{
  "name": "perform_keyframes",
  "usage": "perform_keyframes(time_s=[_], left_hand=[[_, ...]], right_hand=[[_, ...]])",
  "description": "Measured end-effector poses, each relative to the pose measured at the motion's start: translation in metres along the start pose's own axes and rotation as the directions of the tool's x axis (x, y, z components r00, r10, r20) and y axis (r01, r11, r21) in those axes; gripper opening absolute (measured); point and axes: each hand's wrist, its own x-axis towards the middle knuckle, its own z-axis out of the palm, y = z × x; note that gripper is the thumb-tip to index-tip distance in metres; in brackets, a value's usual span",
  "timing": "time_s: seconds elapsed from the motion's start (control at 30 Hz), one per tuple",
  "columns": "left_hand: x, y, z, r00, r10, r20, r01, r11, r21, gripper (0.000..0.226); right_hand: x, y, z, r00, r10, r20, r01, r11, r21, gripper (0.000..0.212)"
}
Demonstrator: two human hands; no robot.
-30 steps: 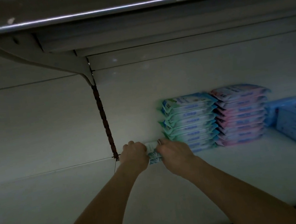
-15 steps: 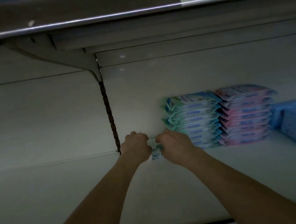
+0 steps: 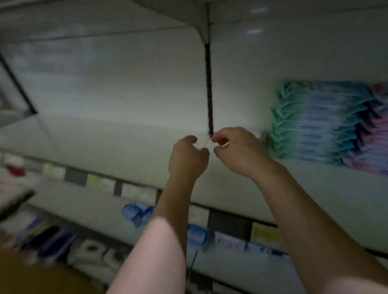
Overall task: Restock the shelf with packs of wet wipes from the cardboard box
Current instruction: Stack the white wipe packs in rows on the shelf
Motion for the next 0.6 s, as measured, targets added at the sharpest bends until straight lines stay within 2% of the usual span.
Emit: perform_keyframes(time_s=[0.13, 0.23, 0.37, 0.47, 0.6], left_hand=[[-0.049, -0.026, -0.017, 0.975, -0.18, -0.131, 0.166, 0.98, -0.107, 0.049], [-0.088, -0.043, -0.037, 0.915, -0.321, -0.244, 0.271, 0.937, -0.22, 0.052], [-0.149, -0.075, -0.071, 0.797, -0.461, -0.39, 0.39, 0.886, -0.25, 0.049], [-0.2, -0.102, -0.1, 0.708, -0.509, -0.49, 0.437, 0.86, -0.262, 0.047], [-0.275, -0.131, -0.135, 0.539, -0.603, -0.588, 0.509, 0.789, -0.343, 0.048]], right_hand=[[-0.033, -0.015, 0.013, 0.986, -0.115, 0.121, 0.108, 0.992, 0.06, 0.032], [-0.059, -0.03, 0.024, 0.962, -0.186, 0.201, 0.165, 0.979, 0.116, 0.031], [-0.098, -0.063, 0.047, 0.912, -0.253, 0.321, 0.194, 0.959, 0.206, 0.025], [-0.138, -0.094, 0.067, 0.835, -0.391, 0.386, 0.316, 0.917, 0.245, 0.026], [-0.199, -0.137, 0.093, 0.709, -0.524, 0.472, 0.427, 0.852, 0.303, 0.026]])
